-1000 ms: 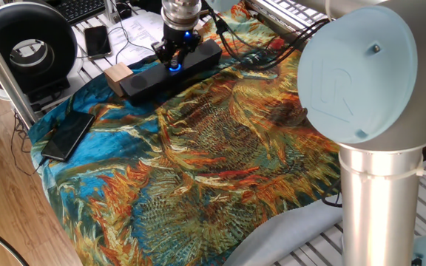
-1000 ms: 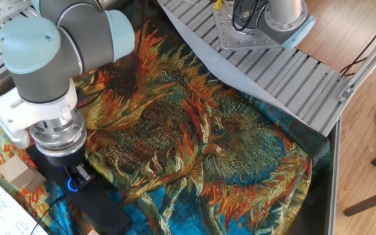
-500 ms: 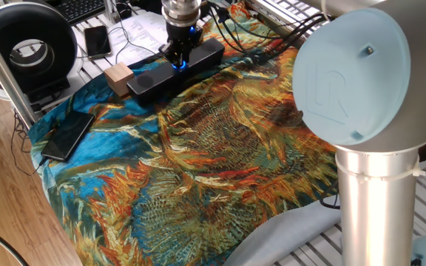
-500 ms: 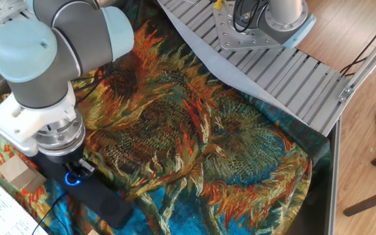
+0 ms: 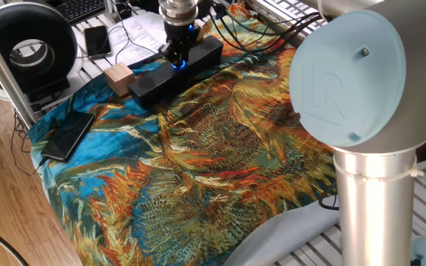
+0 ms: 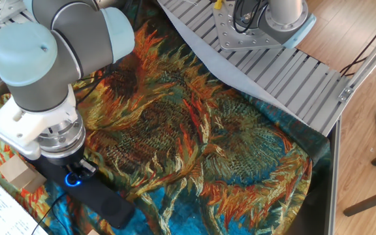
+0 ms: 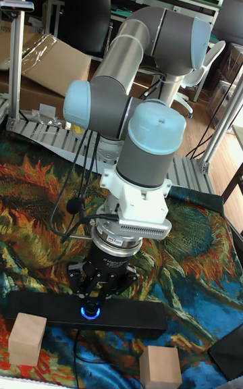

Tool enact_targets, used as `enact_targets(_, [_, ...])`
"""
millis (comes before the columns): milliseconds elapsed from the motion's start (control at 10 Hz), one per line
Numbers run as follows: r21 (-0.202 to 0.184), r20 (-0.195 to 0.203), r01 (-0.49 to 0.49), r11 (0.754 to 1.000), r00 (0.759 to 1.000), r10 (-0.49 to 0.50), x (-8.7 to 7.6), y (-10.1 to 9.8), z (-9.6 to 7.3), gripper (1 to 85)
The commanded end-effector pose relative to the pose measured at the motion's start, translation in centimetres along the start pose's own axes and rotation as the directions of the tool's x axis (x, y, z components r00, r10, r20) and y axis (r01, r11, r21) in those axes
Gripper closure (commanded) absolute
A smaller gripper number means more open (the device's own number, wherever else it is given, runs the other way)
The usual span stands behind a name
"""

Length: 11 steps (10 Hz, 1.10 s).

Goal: Turn the knob to increase the volume of the speaker

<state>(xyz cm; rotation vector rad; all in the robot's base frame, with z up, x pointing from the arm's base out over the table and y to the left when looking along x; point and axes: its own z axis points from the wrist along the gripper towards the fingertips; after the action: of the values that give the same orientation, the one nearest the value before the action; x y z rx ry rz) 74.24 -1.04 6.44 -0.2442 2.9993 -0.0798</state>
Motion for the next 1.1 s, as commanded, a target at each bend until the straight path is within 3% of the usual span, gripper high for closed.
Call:
enact_targets(0, [-0.015,0.020,-0.042,0.999,0.999,0.042,-0.74,0.20,0.31,58.7])
enact_targets(300, [-0.027,0.020,-0.129,0.991,0.991,0.129,-0.66,0.30,0.28,60.0])
enact_targets(600, [-0.057,0.023,-0.130,0.990,0.991,0.131,-0.55,0.97,-0.17,45.3])
enact_targets(1000, [-0.036,0.023,-0.125,0.991,0.992,0.126,-0.52,0.38,0.00,49.0])
